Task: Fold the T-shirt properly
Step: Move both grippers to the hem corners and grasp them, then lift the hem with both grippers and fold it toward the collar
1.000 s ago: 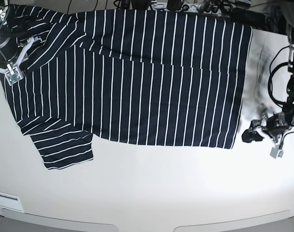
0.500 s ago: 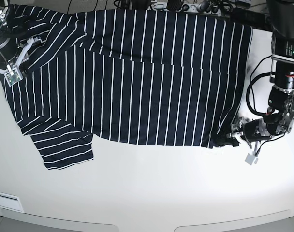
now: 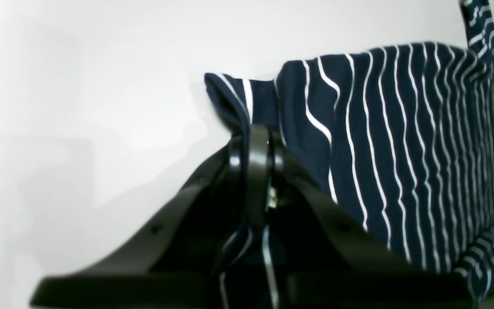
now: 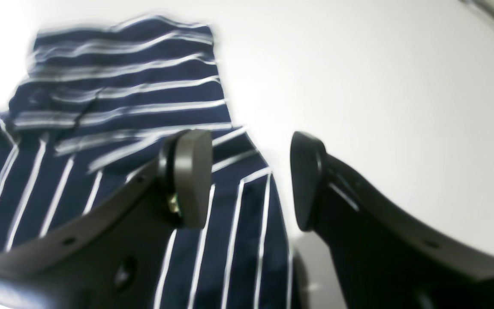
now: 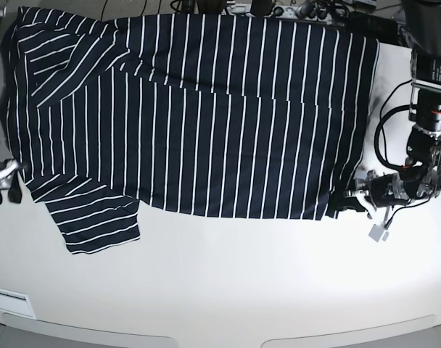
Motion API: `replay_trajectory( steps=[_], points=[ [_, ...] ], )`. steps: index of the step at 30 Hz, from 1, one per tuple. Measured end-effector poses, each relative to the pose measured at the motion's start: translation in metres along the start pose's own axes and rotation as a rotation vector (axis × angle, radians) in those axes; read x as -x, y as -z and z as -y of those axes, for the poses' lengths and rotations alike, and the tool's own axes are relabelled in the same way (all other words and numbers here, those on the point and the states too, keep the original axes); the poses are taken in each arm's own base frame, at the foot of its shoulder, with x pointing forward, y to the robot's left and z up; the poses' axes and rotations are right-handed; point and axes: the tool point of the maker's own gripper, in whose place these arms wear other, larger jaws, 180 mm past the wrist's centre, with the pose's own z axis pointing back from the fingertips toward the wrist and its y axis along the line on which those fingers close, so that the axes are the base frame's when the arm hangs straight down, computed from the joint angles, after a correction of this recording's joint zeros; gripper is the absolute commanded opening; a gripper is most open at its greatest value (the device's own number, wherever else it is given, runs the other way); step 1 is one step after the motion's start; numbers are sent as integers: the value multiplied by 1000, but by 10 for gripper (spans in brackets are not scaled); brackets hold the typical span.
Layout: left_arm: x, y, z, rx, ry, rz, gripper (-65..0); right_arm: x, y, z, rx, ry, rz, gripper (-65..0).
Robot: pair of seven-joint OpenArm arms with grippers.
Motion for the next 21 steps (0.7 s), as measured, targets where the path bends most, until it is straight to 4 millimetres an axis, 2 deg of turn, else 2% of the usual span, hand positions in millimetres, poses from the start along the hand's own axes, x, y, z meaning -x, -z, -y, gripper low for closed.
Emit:
replay_trajectory(
  steps=[3, 6, 9, 12, 18, 19, 20, 21],
  points=[
    [0, 0, 0, 1, 0, -1, -650, 6, 29, 12, -91, 194, -48, -332],
    [0, 0, 0, 0, 0, -2, -650, 20, 55, 20, -140, 356, -106, -332],
    [0, 0, 0, 0, 0, -4, -650, 37, 74, 18, -179, 448, -167, -332],
    [1, 0, 0, -1, 1, -5, -650, 49, 87, 3, -219, 518, -210, -333],
    [0, 0, 0, 1, 0, -3, -650, 45, 98, -49, -395, 558, -194, -334],
    [1, 0, 0, 1, 0, -4, -650, 44, 99, -54, -406, 564, -190, -348],
    [1, 0, 0, 1, 0, -4, -650, 43, 100, -56, -410, 565, -189, -391],
    [1, 0, 0, 1, 0, -4, -650, 44, 100, -56, -409, 561, -196, -461]
  ],
)
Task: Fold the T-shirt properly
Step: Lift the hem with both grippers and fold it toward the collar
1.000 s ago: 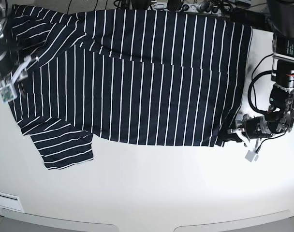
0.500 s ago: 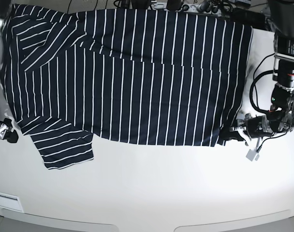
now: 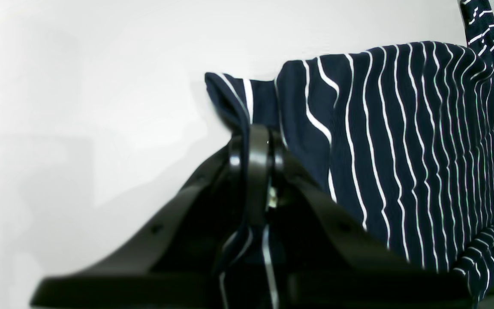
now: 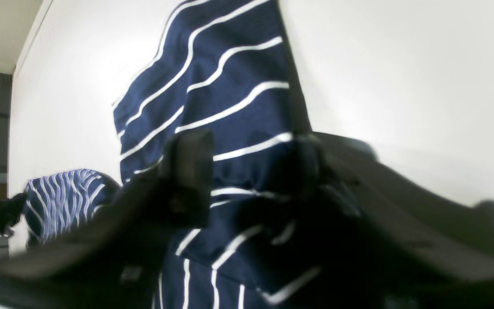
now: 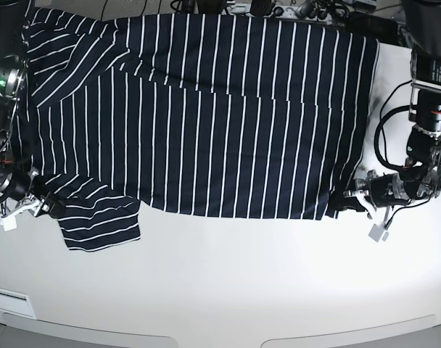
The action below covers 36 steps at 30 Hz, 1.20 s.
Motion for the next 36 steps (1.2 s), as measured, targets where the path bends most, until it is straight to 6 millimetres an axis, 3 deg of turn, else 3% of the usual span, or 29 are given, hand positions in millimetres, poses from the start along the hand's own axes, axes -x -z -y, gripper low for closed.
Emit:
replay_trajectory(
  steps=[2, 3, 5, 9, 15, 18, 24, 31, 36],
  points=[
    [0, 0, 2, 11, 21, -4, -650, 5, 0, 3, 11, -3, -21, -632],
    [1, 0, 4, 21, 35, -4, -650, 5, -1, 3, 15, -3, -28, -650],
    [0, 0, 6, 33, 54, -4, -650, 5, -3, 0, 17, -33, -54, -650],
    [-17, -4, 6, 6, 101, -17, -650, -14, -6, -20, -6, -132, -38, -650],
    [-92, -23, 14, -47, 215, 125, -650, -14, 4, -54, 17, -430, -148, -650],
    [-110, -29, 19, -59, 248, 146, -650, -19, 12, -77, 14, -580, -143, -650],
    [-87, -25, 14, -67, 241, 35, -650, -23, 12, -89, 27, -685, -153, -650],
    [-73, -39, 6, -30, 238, 33, -650, -26, -23, -73, 27, -615, -221, -650],
    [-54, -48, -8, -45, 201, 2, -650, -28, -44, -76, -24, -559, -242, -650]
  ],
)
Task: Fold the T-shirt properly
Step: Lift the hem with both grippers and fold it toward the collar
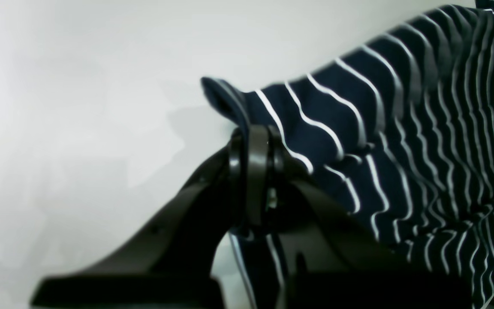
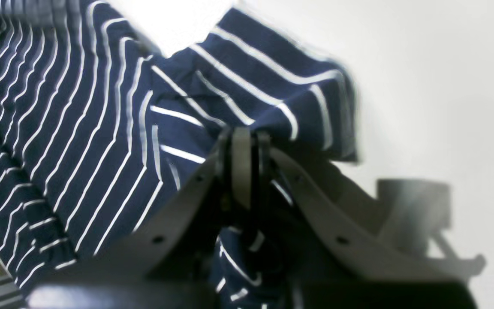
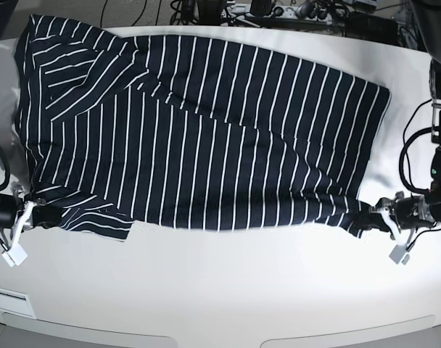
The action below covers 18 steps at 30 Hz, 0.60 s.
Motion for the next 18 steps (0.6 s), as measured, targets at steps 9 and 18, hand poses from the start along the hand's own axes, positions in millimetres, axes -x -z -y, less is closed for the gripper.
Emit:
replay_trajectory(
  steps=[9, 18],
  points=[
    [4, -5, 4, 35, -33, -13, -650, 33, -7, -7, 10, -47, -82, -650],
    [5, -10, 22, 126, -60, -32, -650, 50, -20, -47, 21, -307, -91, -650]
  ],
)
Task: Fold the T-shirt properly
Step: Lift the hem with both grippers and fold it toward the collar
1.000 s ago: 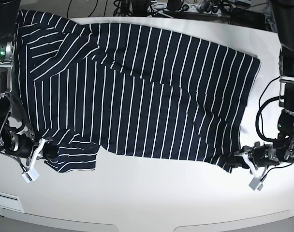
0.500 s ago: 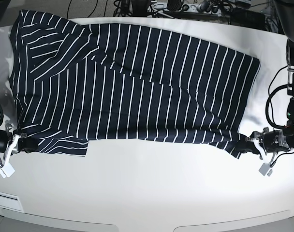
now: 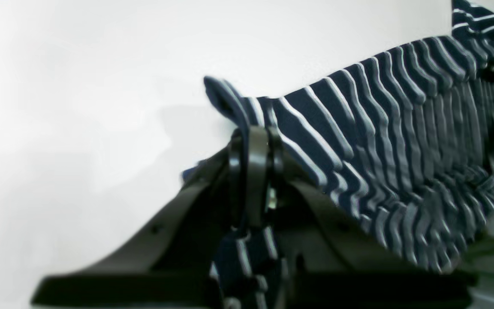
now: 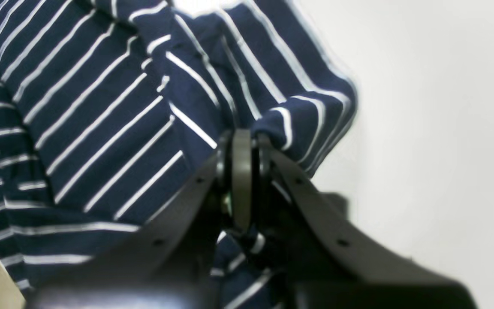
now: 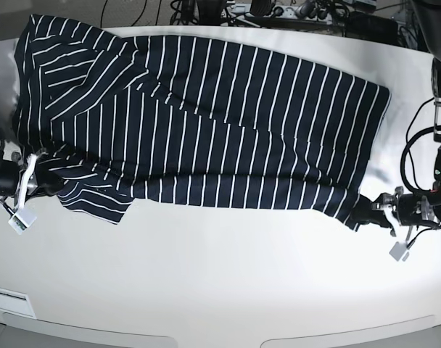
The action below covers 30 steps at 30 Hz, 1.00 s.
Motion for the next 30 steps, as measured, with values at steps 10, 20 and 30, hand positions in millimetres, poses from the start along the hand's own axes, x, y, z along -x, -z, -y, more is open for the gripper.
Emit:
replay_trajectory(
  steps=[10, 20, 30],
  points=[
    [28, -31, 3, 6, 25, -91, -650, 35, -5, -1, 30, -38, -124, -650],
    [58, -41, 0, -12, 30, -211, -650, 56, -8, -6, 12, -18, -177, -650],
    [114, -51, 25, 9, 149, -392, -650, 77, -11, -17, -40, 17, -282, -650]
  ],
)
